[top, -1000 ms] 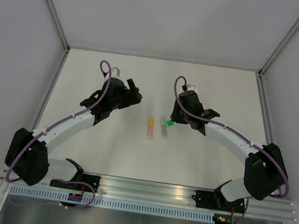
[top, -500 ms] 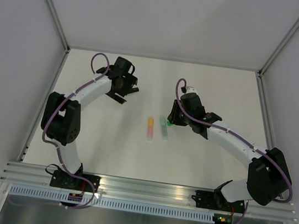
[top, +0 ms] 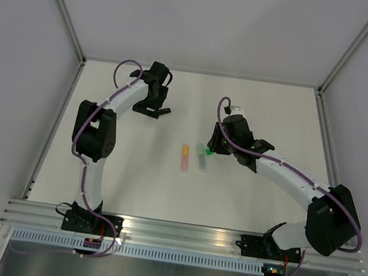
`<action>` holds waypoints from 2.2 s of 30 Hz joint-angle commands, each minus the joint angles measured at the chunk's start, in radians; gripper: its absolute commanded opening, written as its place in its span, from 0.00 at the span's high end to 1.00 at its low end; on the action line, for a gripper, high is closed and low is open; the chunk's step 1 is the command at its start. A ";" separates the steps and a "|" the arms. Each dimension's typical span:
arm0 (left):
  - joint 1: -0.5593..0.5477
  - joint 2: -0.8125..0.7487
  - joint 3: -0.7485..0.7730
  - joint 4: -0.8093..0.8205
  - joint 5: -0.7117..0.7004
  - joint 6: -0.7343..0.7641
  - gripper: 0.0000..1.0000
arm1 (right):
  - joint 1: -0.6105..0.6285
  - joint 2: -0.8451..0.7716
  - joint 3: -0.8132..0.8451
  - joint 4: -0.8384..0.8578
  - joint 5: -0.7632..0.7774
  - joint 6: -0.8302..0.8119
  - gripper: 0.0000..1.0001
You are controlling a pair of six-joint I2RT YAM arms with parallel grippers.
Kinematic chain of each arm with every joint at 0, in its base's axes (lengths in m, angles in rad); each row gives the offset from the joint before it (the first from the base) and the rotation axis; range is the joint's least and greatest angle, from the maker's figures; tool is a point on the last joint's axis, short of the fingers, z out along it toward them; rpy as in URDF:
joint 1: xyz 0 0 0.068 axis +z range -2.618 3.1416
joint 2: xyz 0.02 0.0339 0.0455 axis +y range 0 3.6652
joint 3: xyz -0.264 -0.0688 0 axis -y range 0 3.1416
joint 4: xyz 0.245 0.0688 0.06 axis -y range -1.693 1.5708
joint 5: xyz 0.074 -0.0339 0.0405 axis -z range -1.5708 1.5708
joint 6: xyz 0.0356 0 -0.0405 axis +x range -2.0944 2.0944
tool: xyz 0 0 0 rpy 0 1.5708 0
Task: Insert the pens into the pen caps
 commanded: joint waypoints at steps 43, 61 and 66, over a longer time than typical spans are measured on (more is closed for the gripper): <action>0.018 0.273 0.191 -0.149 0.074 -0.118 0.62 | 0.001 -0.052 -0.010 0.025 -0.023 -0.016 0.63; 0.015 0.097 -0.219 -0.008 0.094 0.443 0.98 | 0.001 -0.057 -0.021 0.049 -0.068 -0.018 0.63; 0.004 -0.016 -0.335 -0.050 -0.045 0.552 0.98 | 0.001 -0.044 -0.018 0.049 -0.080 -0.018 0.63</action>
